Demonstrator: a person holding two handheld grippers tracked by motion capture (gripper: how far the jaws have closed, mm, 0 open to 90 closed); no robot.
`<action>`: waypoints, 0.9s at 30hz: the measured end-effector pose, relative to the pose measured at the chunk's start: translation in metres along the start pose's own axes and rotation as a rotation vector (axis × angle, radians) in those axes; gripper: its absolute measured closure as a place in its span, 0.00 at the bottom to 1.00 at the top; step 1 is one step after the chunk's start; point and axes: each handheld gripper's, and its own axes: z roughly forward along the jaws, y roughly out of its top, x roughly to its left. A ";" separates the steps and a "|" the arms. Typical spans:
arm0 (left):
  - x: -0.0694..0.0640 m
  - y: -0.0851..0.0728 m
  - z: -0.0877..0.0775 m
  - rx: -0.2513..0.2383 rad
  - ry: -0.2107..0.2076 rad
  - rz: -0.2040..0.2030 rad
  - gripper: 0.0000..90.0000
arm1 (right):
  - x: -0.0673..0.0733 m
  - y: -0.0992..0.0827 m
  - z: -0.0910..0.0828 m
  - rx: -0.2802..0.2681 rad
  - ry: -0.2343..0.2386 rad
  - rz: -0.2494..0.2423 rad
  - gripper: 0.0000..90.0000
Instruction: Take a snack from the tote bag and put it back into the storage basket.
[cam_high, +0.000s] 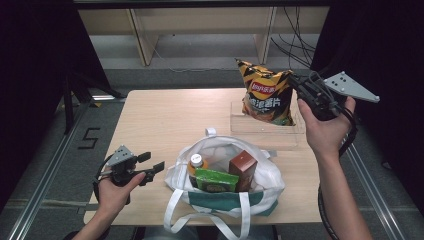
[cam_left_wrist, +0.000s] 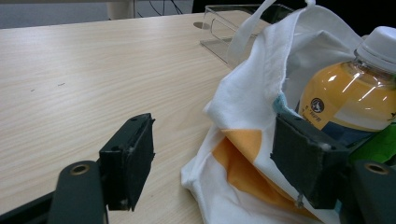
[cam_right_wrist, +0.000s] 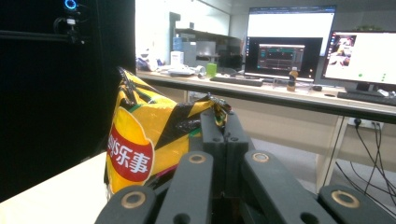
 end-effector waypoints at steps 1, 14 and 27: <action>0.000 0.000 0.000 0.001 0.000 0.005 0.32 | -0.001 0.000 0.000 0.011 0.002 0.010 1.00; 0.001 0.000 -0.003 0.005 0.009 0.008 0.32 | -0.020 -0.002 0.016 0.031 -0.041 0.016 1.00; 0.000 0.000 -0.002 0.007 0.016 0.002 0.32 | -0.040 -0.004 0.035 0.046 -0.078 0.039 1.00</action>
